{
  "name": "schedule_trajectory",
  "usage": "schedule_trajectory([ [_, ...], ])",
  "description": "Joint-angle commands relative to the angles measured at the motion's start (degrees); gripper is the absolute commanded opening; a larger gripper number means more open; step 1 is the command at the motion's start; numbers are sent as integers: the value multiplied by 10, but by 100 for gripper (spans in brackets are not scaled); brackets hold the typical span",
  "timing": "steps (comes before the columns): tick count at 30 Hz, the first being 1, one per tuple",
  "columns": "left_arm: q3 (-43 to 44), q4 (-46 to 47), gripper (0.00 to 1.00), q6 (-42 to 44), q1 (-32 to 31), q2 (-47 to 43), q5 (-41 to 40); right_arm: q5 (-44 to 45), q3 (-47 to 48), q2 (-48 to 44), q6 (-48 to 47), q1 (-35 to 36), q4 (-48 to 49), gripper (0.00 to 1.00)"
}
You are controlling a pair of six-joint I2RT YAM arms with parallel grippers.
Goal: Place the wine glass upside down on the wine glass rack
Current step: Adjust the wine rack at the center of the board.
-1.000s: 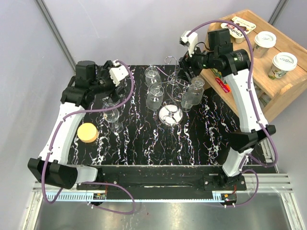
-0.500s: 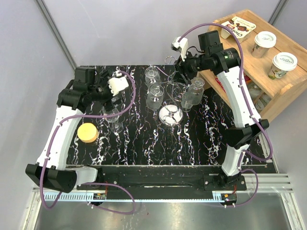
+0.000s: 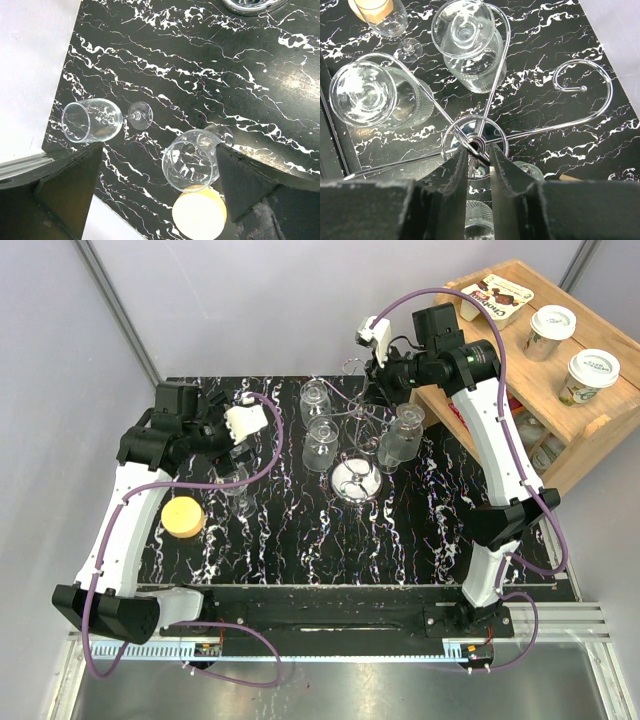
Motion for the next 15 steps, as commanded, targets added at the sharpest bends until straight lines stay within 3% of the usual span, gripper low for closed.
schedule_trajectory([
  [1,13,7,99,6,3,-14,-14,-9,2,-6,9,13,8,24],
  [4,13,7,99,4,3,-17,-21,4,1,-4,15,13,12,14],
  [15,10,-8,99,-5,2,-23,-43,54,-45,-35,59,13,51,0],
])
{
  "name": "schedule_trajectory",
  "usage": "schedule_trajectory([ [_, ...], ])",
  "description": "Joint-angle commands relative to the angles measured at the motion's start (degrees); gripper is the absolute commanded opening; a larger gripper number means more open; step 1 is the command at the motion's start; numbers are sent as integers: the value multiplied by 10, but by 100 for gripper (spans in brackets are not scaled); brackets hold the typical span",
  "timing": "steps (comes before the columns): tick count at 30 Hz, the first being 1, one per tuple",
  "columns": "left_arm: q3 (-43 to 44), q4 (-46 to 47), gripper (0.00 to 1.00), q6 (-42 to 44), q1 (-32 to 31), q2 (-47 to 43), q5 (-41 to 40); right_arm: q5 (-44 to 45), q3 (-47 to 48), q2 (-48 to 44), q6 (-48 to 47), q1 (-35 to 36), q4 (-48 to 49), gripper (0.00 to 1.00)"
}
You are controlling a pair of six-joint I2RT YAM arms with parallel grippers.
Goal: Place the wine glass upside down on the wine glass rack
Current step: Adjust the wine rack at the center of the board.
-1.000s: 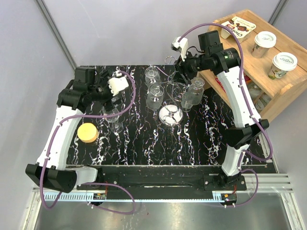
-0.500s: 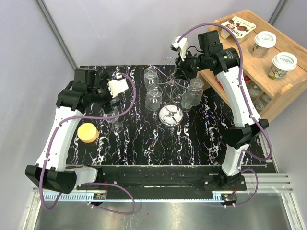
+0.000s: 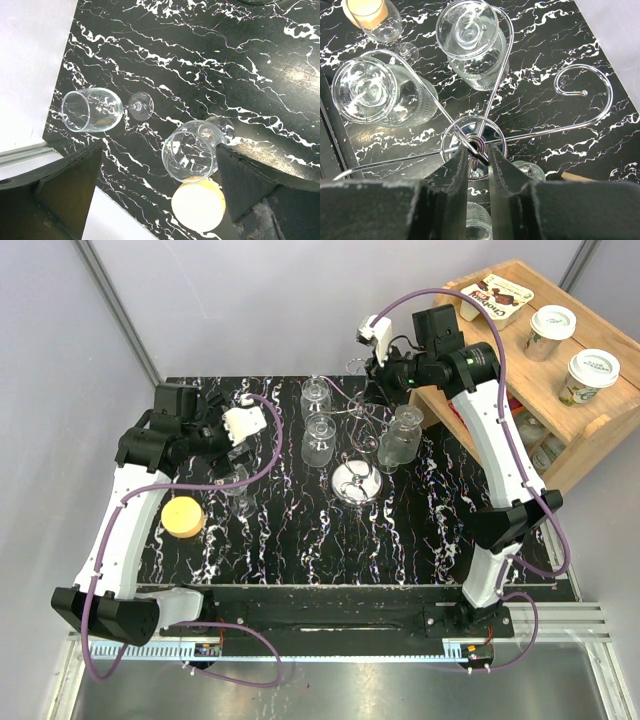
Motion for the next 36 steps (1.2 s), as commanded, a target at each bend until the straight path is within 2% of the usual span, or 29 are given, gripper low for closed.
schedule_trajectory([
  [1,9,2,99,-5,3,-19,-27,43,-45,-38,43,12,42,0],
  [14,25,-10,99,-13,2,-19,-45,100,-207,-158,122,14,158,0],
  [28,39,-50,99,-12,-7,-13,-84,151,-247,-187,220,17,220,0],
  [33,32,-86,99,7,-7,-6,-90,157,-265,-201,228,23,232,0],
  [36,30,-102,99,14,-7,-4,-95,161,-271,-206,227,24,234,6],
])
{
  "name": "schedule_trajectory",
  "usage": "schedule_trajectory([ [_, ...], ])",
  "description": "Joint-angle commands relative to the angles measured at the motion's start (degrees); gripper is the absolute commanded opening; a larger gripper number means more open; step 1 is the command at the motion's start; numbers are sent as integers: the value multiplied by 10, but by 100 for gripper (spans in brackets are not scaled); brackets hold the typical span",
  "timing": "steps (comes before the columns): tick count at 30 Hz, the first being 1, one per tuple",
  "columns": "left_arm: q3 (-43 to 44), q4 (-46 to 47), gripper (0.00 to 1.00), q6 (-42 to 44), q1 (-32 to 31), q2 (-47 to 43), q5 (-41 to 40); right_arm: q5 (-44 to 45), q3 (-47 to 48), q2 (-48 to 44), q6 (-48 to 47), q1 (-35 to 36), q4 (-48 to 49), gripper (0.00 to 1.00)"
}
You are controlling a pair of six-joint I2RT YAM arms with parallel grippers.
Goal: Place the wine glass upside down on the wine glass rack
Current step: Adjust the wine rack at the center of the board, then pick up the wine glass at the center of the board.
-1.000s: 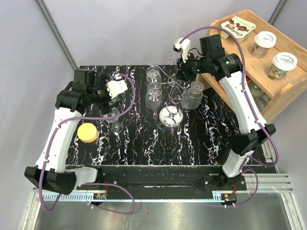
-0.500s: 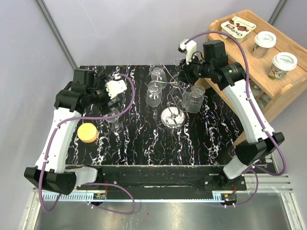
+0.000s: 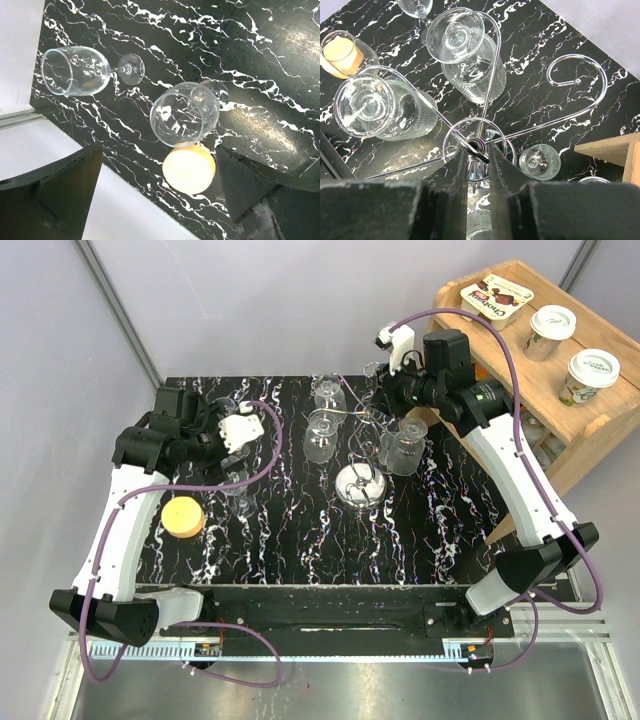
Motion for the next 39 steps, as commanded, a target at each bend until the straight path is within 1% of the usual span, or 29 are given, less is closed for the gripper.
schedule_trajectory([
  [1,11,-25,99,16,-1,-1,-19,27,-5,-34,36,4,30,7],
  [3,13,-26,99,13,-1,-2,-15,27,-12,-37,36,4,32,16],
  [8,18,-33,99,15,-2,10,-6,26,-21,-43,31,4,28,30],
  [11,28,-38,99,24,-1,35,-18,26,-17,-48,27,4,25,35],
  [20,76,-35,98,37,-1,119,-55,28,-29,-68,22,4,23,36],
  [30,68,-21,92,56,-1,172,-76,21,-27,-81,18,4,13,37],
  [33,66,-21,86,58,-1,184,-77,20,-28,-80,18,4,11,38],
  [35,61,-20,79,64,-1,191,-75,20,-29,-79,17,4,11,38],
  [36,59,-22,73,64,-1,194,-76,20,-29,-78,17,4,11,37],
  [37,58,-22,70,65,-1,196,-75,21,-28,-79,17,4,10,38],
  [39,58,-26,65,66,-1,197,-71,20,-24,-78,17,5,8,37],
])
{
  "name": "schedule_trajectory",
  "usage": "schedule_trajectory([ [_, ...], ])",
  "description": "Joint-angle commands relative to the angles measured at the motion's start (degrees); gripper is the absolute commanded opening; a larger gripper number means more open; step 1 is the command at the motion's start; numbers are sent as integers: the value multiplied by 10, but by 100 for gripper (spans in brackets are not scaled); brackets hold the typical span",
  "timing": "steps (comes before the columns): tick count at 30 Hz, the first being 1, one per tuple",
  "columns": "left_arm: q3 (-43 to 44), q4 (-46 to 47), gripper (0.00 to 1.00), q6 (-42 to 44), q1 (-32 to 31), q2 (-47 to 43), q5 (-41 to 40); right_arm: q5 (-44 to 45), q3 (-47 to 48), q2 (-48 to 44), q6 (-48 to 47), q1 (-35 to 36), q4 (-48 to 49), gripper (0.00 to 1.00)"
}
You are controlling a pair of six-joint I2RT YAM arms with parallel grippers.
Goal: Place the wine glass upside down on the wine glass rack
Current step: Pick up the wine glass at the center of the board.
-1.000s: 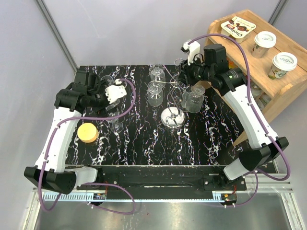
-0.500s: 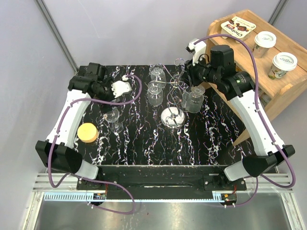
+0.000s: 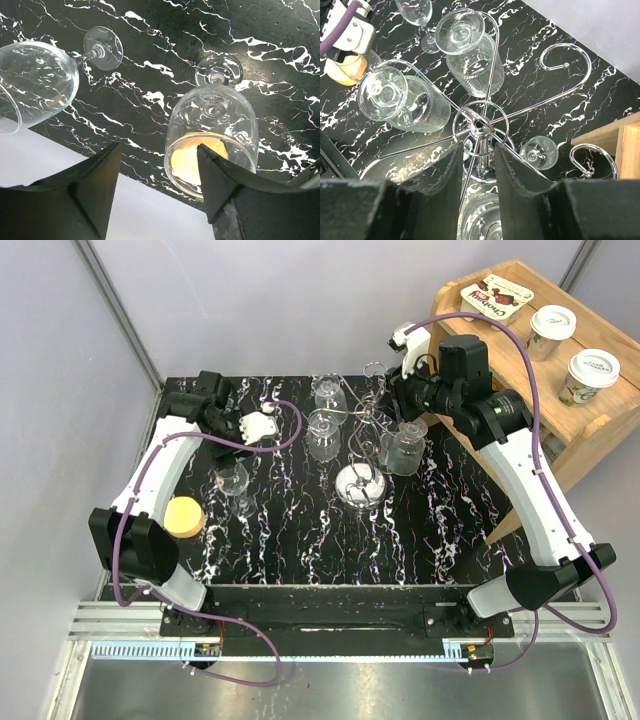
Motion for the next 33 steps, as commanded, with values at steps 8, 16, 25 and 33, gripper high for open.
schedule_trajectory([
  [8,-5,-1,44,16,-1,10,5,0,22,-15,-3,3,-6,37],
  [16,1,-23,27,14,0,14,26,4,40,-17,-5,5,-21,39],
  [25,48,-67,0,9,0,7,52,-3,57,-24,-13,4,-38,61],
  [33,135,-117,0,14,23,-28,99,-14,91,-29,-21,5,-51,75],
])
